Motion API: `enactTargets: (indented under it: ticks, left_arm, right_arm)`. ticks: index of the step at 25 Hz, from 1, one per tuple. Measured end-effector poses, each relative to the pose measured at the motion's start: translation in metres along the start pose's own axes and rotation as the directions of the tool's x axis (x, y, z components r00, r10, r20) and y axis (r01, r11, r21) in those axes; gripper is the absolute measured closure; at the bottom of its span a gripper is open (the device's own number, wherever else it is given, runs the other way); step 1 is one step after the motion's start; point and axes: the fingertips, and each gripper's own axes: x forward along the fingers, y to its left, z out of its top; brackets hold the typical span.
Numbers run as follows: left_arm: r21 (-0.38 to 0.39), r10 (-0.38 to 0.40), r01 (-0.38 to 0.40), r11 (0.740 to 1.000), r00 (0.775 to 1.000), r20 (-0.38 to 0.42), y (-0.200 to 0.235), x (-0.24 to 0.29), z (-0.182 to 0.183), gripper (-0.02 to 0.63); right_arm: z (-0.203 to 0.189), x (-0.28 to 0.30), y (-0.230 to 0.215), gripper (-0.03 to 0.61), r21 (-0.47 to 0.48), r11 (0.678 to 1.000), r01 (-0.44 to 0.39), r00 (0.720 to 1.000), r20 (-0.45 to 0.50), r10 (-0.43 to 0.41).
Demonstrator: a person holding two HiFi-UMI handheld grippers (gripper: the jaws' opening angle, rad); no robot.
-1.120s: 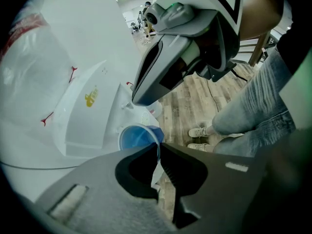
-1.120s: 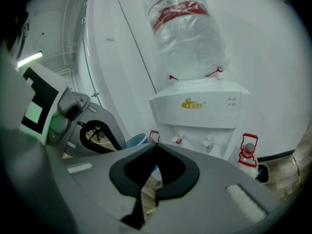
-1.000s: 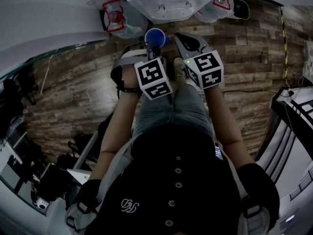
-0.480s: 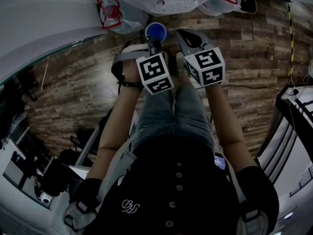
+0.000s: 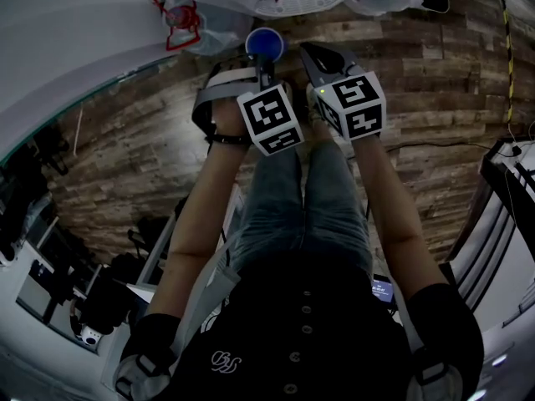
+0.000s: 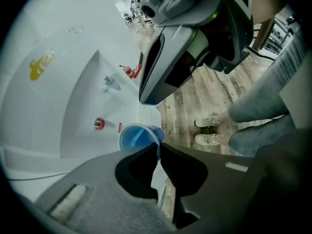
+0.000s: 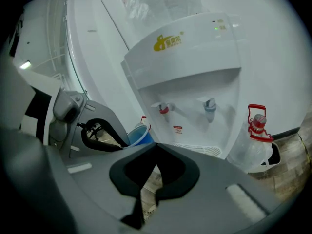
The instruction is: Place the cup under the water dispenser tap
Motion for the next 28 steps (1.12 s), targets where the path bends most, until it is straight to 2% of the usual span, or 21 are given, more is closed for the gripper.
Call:
enactTargets:
  ticks: [10, 18, 28]
  left_arm:
    - [-0.006, 0.068, -0.068, 0.998, 0.998, -0.018, 0.006, 0.043, 0.004, 0.588]
    - [0.033, 0.103, -0.102, 0.994, 0.994, -0.046, 0.012, 0.075, 0.001, 0.588]
    - [0.057, 0.152, -0.149, 0.987, 0.987, -0.050, 0.028, 0.106, 0.000, 0.587]
  right_arm:
    - [-0.017, 0.031, -0.007, 0.578, 0.008, 1.000, -0.016, 1.000, -0.005, 0.016]
    - [-0.025, 0.052, -0.028, 0.578, 0.069, 0.998, 0.002, 1.000, 0.022, -0.004]
    - [-0.036, 0.067, -0.046, 0.578, 0.089, 0.996, 0.027, 0.999, 0.017, -0.029]
